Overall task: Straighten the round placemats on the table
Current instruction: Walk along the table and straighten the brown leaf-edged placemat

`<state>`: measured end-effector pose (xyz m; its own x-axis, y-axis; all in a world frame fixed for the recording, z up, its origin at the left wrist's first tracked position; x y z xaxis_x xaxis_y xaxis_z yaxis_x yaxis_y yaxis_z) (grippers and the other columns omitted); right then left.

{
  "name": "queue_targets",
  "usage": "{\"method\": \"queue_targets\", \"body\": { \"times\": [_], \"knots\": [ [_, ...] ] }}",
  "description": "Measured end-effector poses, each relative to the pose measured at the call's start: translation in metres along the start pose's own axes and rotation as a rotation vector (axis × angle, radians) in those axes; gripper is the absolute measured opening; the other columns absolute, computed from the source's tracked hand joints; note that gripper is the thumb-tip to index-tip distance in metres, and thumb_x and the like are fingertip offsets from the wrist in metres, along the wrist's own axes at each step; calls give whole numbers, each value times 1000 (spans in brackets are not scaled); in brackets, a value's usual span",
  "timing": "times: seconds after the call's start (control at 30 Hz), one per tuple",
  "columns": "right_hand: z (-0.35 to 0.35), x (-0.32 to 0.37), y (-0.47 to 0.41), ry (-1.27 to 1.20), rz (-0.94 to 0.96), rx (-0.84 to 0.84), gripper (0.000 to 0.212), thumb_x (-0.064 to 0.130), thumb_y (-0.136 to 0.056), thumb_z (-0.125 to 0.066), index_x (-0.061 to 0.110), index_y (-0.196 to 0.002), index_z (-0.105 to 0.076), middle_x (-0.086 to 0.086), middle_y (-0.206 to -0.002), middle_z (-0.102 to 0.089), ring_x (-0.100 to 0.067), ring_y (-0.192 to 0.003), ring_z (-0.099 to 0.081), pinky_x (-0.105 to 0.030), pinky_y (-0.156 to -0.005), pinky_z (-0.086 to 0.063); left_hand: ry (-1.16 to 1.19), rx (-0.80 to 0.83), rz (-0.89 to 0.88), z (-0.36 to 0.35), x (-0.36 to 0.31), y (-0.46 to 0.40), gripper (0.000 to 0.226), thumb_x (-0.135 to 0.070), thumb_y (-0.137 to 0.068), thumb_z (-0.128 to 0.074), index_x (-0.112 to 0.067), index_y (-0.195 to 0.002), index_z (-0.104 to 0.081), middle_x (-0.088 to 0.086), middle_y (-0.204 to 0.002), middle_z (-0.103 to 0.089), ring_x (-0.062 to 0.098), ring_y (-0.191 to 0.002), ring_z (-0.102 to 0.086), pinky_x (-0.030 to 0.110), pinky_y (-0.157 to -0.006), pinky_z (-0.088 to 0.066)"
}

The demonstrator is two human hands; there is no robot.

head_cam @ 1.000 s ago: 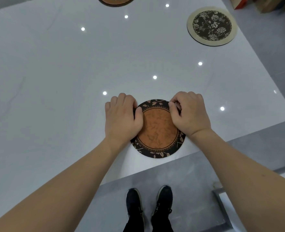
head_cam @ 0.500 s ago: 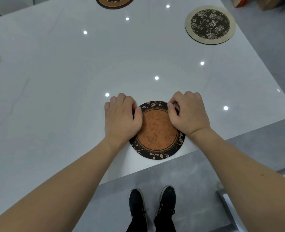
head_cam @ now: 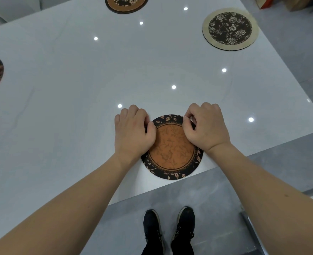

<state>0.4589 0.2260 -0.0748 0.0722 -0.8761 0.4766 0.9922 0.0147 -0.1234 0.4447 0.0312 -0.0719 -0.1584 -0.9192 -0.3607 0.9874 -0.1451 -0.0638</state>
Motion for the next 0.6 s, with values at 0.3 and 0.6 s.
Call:
{"method": "queue_targets", "body": {
  "times": [0.3, 0.6],
  "knots": [
    [0, 0, 0, 0, 1, 2, 14, 28, -81, -47, 20, -72, -54, 5, -59, -47, -16, -61, -43, -29, -73, -31, -6, -2, -2, 0, 0, 0, 11, -26, -79, -47, -19, -71, -45, -2, -79, -43, 22, -77, -39, 34, -75, -30],
    [0, 0, 0, -3, 0, -2, 14, 28, -81, -47, 21, -71, -54, 8, -57, -45, -14, -60, -41, -27, -73, -29, -14, -2, -5, 0, 0, 0, 11, -25, -79, -46, -18, -71, -46, -2, -79, -44, 22, -78, -39, 32, -75, -27]
  ]
}}
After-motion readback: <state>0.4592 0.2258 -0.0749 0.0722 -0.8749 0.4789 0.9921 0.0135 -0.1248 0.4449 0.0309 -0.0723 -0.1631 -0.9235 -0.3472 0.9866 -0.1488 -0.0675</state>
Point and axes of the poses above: each hand's wrist, its own y-axis away from the middle knuckle, its own z-axis out of the back of the hand, x = y × z, the point moved 3 cm from there along -y, towards the middle knuckle
